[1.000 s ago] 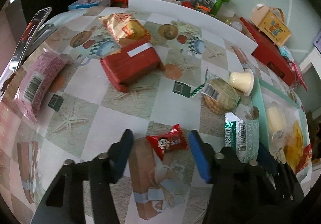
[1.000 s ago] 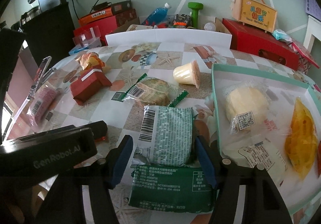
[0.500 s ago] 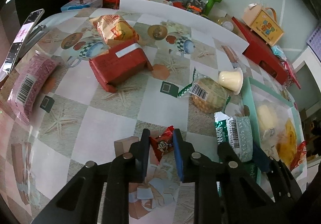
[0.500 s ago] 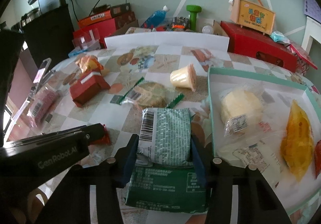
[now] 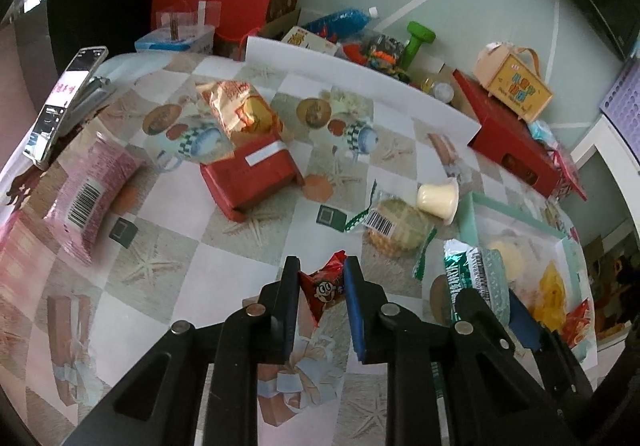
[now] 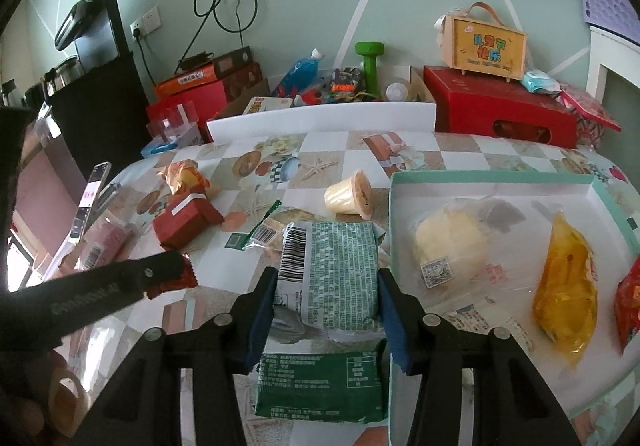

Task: Organize snacks
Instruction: 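Grasp the small red candy with the left gripper while the right gripper grasps the green packet, then release the red candy into the teal tray while the right gripper drops the green packet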

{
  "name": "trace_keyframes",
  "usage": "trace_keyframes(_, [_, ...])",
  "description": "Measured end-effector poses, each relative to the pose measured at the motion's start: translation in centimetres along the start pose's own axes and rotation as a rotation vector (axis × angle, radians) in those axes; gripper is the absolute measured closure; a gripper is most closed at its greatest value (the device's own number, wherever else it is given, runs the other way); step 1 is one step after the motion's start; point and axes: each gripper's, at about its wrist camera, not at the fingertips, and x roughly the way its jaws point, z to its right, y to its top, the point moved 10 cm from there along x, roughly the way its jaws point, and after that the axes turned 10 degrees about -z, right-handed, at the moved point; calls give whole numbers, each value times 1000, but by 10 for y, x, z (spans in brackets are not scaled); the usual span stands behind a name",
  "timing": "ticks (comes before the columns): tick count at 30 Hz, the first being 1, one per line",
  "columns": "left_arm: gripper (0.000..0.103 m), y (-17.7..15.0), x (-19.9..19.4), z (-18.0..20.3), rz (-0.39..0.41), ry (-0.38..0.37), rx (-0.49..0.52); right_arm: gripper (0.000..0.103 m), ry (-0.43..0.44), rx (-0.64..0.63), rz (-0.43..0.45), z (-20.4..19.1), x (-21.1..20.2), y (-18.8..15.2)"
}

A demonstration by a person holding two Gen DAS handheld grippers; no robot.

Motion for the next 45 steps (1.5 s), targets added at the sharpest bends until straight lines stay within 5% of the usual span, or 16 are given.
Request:
trace_keyframes(9, [80,2,-9,21,18,-66,19,51,-4,43,36,15,-11,5])
trace_keyframes(19, [80,-7,-6,85,5,-155,123,51,-72,210,82,84,-31,7])
trace_keyframes(33, [80,-37,3,171,-36,-179,314,51,-149,382,176,169,-77,1])
trace_keyframes(45, [79,-52,26,174,-101,-133,338,51,-131,403,134,176,-69,-7])
